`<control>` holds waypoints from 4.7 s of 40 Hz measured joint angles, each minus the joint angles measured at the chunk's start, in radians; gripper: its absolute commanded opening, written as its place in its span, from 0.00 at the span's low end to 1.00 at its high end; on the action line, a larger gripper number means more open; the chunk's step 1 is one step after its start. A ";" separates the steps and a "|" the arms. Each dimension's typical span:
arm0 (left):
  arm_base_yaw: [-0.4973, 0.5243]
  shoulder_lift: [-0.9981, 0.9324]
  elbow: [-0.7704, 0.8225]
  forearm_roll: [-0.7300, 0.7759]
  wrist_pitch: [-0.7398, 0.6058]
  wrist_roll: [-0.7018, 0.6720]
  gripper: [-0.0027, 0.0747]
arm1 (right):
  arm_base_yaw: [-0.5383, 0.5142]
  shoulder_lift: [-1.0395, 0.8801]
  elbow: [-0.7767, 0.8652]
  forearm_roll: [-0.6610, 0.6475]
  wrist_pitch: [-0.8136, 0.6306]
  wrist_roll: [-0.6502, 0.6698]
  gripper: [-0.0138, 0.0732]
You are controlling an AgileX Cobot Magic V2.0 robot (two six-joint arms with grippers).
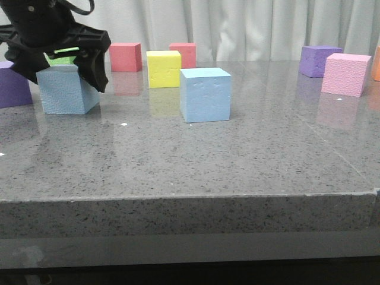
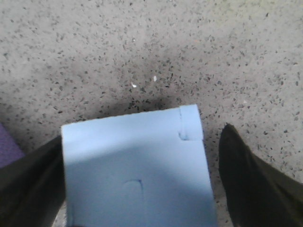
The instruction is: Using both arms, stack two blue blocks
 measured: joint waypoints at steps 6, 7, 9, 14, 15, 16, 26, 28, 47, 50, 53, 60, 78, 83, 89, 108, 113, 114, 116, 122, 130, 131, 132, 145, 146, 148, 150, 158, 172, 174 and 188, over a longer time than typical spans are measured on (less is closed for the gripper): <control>0.000 0.002 0.000 -0.004 -0.001 0.000 0.64 | 0.000 0.000 0.000 0.000 0.000 0.000 0.89; 0.000 0.002 0.000 -0.004 -0.002 0.000 0.62 | 0.000 0.000 0.000 0.000 0.000 0.000 0.89; 0.000 0.002 0.000 -0.006 -0.002 0.000 0.59 | 0.000 0.000 0.000 0.000 0.000 0.000 0.89; 0.000 0.002 0.000 -0.006 -0.002 0.000 0.58 | 0.000 0.000 0.000 0.000 0.000 0.000 0.89; 0.000 0.002 0.000 -0.008 -0.002 0.000 0.58 | 0.000 0.000 0.000 0.000 0.000 0.000 0.89; 0.000 0.002 -0.002 -0.008 -0.002 0.000 0.58 | 0.000 0.000 0.000 0.000 0.000 0.000 0.89; -0.061 -0.008 -0.126 -0.038 0.114 0.143 0.58 | 0.000 0.000 0.000 0.000 0.000 0.000 0.89; -0.087 -0.009 -0.177 -0.058 0.161 0.213 0.58 | 0.000 0.000 0.000 0.000 0.000 0.000 0.89; -0.235 0.078 -0.554 -0.325 0.383 0.907 0.58 | 0.000 0.000 0.000 0.000 0.000 0.000 0.89; -0.242 0.111 -0.580 -0.332 0.402 0.965 0.58 | 0.000 0.000 0.000 0.000 0.000 0.000 0.89; -0.251 0.141 -0.593 -0.335 0.416 1.027 0.58 | 0.000 0.000 0.000 0.000 0.000 0.000 0.89; -0.267 0.179 -0.593 -0.335 0.420 1.096 0.58 | 0.000 0.000 0.000 0.000 0.000 0.000 0.89; -0.271 0.223 -0.598 -0.339 0.413 1.120 0.69 | 0.000 0.000 0.000 0.002 0.000 0.000 0.89; -0.271 0.223 -0.598 -0.339 0.413 1.126 0.73 | 0.000 0.000 0.000 0.002 0.000 0.000 0.89; -0.271 0.223 -0.598 -0.339 0.413 1.126 0.74 | 0.000 0.000 0.000 0.002 0.000 0.000 0.89; -0.271 0.198 -0.598 -0.360 0.381 1.078 0.77 | 0.000 0.000 0.000 0.002 0.000 0.000 0.89; -0.271 0.167 -0.598 -0.360 0.369 1.035 0.77 | 0.000 0.000 0.000 0.002 0.000 0.000 0.89; -0.271 0.161 -0.598 -0.360 0.369 1.016 0.77 | 0.000 0.000 0.000 0.002 0.000 0.000 0.89; -0.271 0.145 -0.598 -0.360 0.369 0.981 0.77 | 0.000 0.000 0.000 0.002 0.000 0.000 0.89; -0.271 0.087 -0.598 -0.360 0.369 0.772 0.77 | 0.000 0.000 0.000 0.002 0.000 0.000 0.89; -0.269 -0.017 -0.598 -0.331 0.421 0.543 0.77 | 0.000 0.000 0.000 0.002 0.000 0.000 0.89; -0.267 -0.029 -0.598 -0.320 0.437 0.526 0.77 | 0.000 0.000 0.000 0.002 0.000 0.000 0.89; -0.267 -0.046 -0.598 -0.312 0.449 0.507 0.77 | 0.000 0.000 0.000 0.002 0.000 0.000 0.89; -0.264 -0.305 -0.336 -0.260 0.446 0.415 0.77 | 0.000 0.000 0.000 0.002 0.000 0.000 0.89; -0.264 -0.334 -0.307 -0.249 0.431 0.411 0.77 | 0.000 0.000 0.000 0.002 0.000 0.000 0.89; -0.264 -0.387 -0.239 -0.224 0.407 0.391 0.77 | 0.000 0.000 0.000 0.002 0.000 0.000 0.89; -0.264 -0.441 -0.161 -0.194 0.386 0.364 0.77 | 0.000 0.000 0.000 0.002 0.000 0.000 0.89; -0.264 -0.650 0.107 -0.129 0.309 0.287 0.77 | 0.000 0.000 0.000 0.002 0.000 0.000 0.89; -0.264 -1.013 0.520 -0.113 0.119 0.180 0.77 | 0.000 0.000 0.000 0.002 0.000 0.000 0.89; -0.264 -1.052 0.561 -0.113 0.117 0.180 0.77 | 0.000 0.000 0.000 0.002 0.000 0.000 0.89; -0.264 -1.171 0.645 -0.089 0.119 0.173 0.77 | 0.000 0.000 0.000 0.002 0.000 0.000 0.89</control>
